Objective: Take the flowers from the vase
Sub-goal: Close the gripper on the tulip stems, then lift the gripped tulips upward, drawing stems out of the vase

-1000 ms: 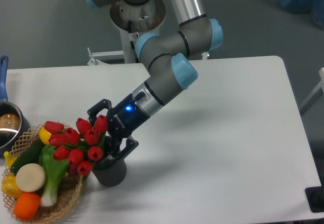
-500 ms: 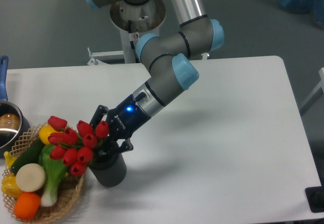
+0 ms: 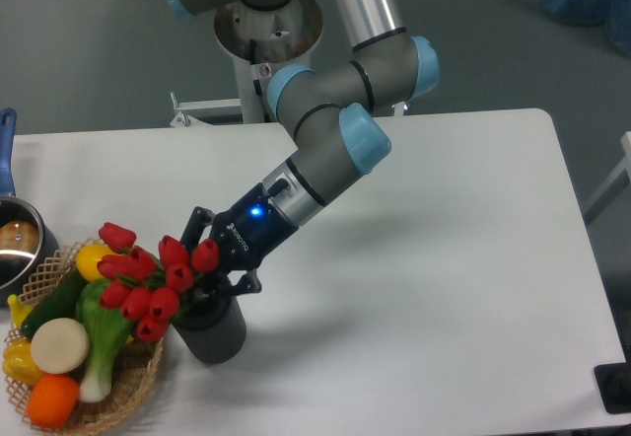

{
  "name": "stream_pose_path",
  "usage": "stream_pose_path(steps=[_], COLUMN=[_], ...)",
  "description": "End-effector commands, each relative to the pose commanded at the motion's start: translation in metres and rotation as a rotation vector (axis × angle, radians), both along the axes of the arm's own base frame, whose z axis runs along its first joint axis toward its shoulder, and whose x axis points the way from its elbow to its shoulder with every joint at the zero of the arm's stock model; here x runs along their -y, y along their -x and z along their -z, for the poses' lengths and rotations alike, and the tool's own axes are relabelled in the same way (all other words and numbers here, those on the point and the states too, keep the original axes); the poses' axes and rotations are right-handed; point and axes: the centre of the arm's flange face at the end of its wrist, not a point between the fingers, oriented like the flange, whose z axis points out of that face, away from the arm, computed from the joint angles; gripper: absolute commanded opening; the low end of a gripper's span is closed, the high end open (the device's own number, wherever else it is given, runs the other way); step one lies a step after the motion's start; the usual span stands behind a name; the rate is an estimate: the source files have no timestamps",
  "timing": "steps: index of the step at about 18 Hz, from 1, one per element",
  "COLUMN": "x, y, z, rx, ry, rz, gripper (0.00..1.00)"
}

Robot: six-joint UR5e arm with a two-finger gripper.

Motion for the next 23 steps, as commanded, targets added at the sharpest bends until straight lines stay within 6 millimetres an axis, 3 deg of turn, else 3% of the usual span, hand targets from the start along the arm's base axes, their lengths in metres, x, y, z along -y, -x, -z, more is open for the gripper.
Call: stream_pose_path(steps=[8, 13, 17, 23], x=[0.003, 0.015, 0.013, 0.012], y=[0.002, 0.008, 0.009, 0.008], z=[-0.011, -0.043, -0.063, -0.109], rx=[0.029, 0.037, 0.025, 0.033], ry=[-0.049, -0.131, -0.145, -0.159], rz=[0.004, 0.0, -0.004, -0.029], gripper=[0.28, 0.29, 0.29, 0.29])
